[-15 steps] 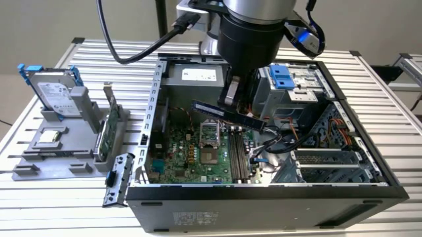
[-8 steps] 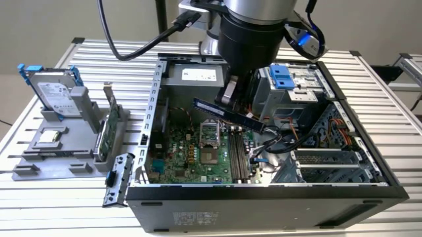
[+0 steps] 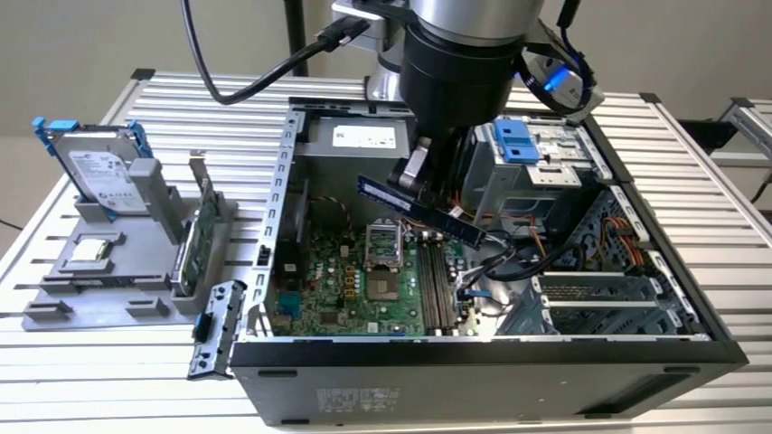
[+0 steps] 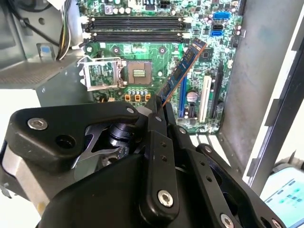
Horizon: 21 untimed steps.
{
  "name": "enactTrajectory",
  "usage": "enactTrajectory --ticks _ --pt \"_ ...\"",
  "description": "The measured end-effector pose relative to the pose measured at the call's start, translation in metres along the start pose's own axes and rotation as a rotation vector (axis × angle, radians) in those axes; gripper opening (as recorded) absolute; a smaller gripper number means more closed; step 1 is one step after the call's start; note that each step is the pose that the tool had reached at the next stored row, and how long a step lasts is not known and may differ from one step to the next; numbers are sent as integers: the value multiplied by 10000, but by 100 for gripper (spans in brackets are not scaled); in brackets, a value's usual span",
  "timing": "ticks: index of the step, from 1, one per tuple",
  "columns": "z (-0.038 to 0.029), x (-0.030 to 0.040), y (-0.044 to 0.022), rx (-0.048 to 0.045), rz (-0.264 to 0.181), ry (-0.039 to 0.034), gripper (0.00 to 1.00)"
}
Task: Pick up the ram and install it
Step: 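Insert the ram into the slot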
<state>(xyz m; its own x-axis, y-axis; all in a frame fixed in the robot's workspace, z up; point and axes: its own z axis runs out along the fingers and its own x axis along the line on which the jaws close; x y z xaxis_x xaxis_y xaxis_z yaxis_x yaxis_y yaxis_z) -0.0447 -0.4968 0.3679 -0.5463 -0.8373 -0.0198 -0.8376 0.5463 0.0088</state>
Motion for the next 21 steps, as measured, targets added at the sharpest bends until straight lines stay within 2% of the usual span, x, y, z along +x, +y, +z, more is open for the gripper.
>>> enactTrajectory --ticks 2,21 --pt "0 -1 -1 2 121 -1 0" --pt "1 -1 -1 2 104 -1 0"
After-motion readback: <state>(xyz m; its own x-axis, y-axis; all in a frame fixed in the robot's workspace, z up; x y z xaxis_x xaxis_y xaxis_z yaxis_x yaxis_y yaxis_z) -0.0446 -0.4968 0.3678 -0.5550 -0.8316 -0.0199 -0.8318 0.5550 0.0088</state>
